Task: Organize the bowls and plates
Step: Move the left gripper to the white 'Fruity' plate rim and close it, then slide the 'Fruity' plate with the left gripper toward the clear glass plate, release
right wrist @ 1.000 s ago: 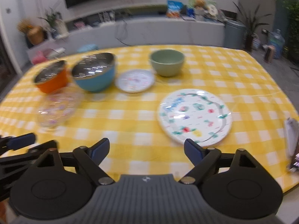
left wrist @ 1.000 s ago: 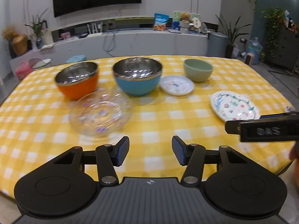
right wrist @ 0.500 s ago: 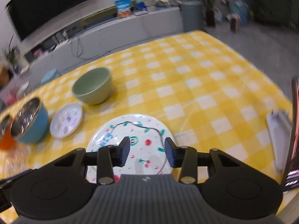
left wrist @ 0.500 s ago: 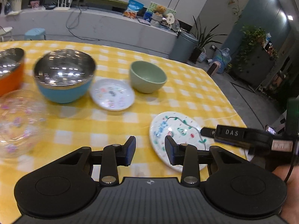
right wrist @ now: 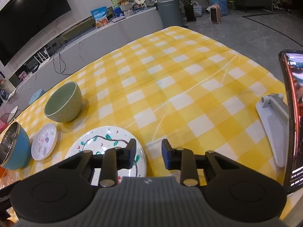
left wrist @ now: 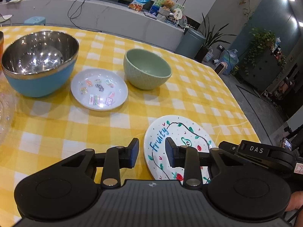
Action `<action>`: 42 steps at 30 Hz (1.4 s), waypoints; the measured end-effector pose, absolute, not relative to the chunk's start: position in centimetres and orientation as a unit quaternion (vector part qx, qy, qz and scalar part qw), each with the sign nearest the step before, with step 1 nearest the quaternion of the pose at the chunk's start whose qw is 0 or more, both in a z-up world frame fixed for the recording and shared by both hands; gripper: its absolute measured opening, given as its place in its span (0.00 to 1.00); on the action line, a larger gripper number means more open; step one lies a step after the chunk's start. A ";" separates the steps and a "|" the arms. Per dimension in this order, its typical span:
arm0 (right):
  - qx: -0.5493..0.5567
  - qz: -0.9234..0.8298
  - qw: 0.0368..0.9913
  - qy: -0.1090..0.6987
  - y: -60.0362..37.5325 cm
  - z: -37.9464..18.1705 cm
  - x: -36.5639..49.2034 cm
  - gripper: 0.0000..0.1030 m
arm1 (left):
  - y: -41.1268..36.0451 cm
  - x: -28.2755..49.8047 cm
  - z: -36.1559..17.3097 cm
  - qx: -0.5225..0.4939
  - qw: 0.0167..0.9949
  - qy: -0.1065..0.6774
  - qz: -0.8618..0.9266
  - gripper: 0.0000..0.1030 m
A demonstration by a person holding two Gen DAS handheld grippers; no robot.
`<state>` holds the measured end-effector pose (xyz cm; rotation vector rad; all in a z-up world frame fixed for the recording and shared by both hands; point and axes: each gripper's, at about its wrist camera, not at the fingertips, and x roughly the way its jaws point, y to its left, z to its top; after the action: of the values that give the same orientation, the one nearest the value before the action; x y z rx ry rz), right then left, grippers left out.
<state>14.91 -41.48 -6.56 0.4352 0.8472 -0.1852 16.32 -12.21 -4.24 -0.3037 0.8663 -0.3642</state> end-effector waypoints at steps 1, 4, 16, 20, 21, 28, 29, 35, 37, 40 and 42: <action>0.209 -0.088 0.884 0.409 -41.4 -6.6 14.9 0.26 | -12.3 16.3 -4.3 -0.144 0.881 0.415 -0.177 0.36; 0.214 -0.084 0.880 0.417 -41.4 -6.9 15.0 0.24 | -12.6 16.4 -4.5 -0.140 0.880 0.417 -0.180 0.36; 0.227 -0.069 0.869 0.435 -41.1 -7.8 15.4 0.17 | -12.9 16.8 -5.9 -0.151 0.868 0.437 -0.182 0.25; 0.228 -0.062 0.868 0.436 -40.9 -7.9 15.3 0.13 | -12.8 16.6 -5.9 -0.139 0.872 0.436 -0.175 0.13; 0.228 -0.063 0.868 0.436 -40.9 -7.9 15.3 0.13 | -12.8 16.7 -6.0 -0.137 0.873 0.434 -0.175 0.13; 0.231 -0.054 0.871 0.430 -40.8 -7.6 14.9 0.10 | -12.4 16.4 -5.4 -0.138 0.877 0.426 -0.173 0.12; 0.232 -0.052 0.871 0.430 -40.8 -7.6 14.9 0.09 | -12.2 16.3 -5.3 -0.139 0.878 0.425 -0.173 0.12; 0.260 -0.017 0.860 0.439 -40.2 -7.3 14.3 0.08 | -10.2 14.8 -4.1 -0.145 0.885 0.415 -0.155 0.12; 0.273 -0.001 0.856 0.440 -39.7 -7.0 13.8 0.07 | -9.2 14.0 -3.6 -0.148 0.888 0.410 -0.146 0.12; 0.286 0.024 0.849 0.443 -38.7 -6.6 13.0 0.07 | -7.7 12.8 -2.9 -0.152 0.892 0.405 -0.132 0.12; 0.286 0.038 0.849 0.443 -37.9 -6.2 12.5 0.06 | -6.6 12.1 -2.4 -0.158 0.893 0.403 -0.126 0.12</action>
<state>12.49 -37.92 -6.19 0.6016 0.9326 0.0791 12.09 -6.63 -2.44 -0.3278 0.8361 -0.2613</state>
